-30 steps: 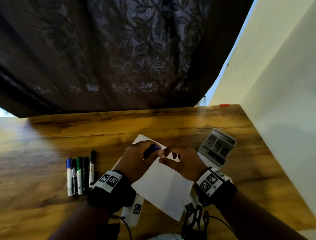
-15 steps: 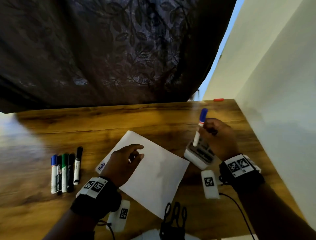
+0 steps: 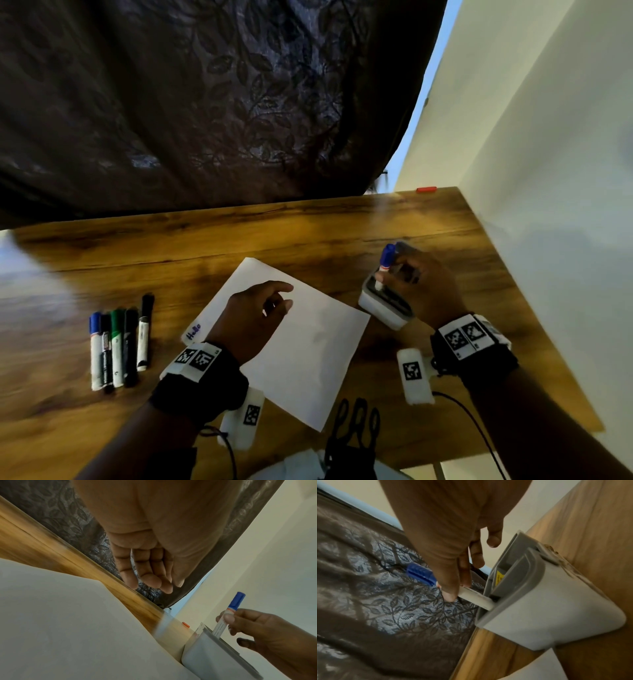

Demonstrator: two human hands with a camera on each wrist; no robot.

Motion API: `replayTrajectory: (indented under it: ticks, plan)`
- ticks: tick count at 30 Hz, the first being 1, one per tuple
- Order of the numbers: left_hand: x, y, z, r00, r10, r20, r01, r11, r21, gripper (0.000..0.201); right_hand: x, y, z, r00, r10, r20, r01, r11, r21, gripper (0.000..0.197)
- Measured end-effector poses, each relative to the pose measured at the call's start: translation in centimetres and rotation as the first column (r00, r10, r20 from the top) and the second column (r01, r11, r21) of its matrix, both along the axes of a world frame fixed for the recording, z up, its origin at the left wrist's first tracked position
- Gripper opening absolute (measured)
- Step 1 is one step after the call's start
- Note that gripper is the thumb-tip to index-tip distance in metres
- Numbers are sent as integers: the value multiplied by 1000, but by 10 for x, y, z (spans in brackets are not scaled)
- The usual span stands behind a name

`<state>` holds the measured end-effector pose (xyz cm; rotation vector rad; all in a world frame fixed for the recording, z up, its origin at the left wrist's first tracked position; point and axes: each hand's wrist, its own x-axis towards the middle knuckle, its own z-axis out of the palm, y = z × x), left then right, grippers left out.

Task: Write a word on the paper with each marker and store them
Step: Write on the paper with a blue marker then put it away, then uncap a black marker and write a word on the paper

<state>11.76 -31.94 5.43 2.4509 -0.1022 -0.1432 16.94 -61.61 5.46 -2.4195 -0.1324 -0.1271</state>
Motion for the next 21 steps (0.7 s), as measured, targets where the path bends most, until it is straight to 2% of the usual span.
replayTrajectory:
  ticks: [7,13,15,18,20,21]
  plan:
    - [-6,9,3,1000,-16,-21,16,1000,-16,30,17,-2,-35,999,-40,-15,37,987,-155,30]
    - [-12,35,1,1000,-1,-30,1,1000,-21,30,11,12,-15,996,-69,-53,62,990,-123,34]
    - [-15,43,3,1000,1,-24,-2,1000,-30,30,4,10,-8,997,-68,-25,64,990,-125,35]
    - [-23,71,6,999,43,-7,-43,998,-41,28,-6,25,7,997,-53,58,59,992,-109,58]
    - [-30,90,7,997,73,9,-73,996,-54,28,-12,43,20,992,-105,73,110,992,-55,74]
    - [-34,100,6,995,99,5,-98,993,-59,27,-13,53,23,988,-125,87,127,992,-16,76]
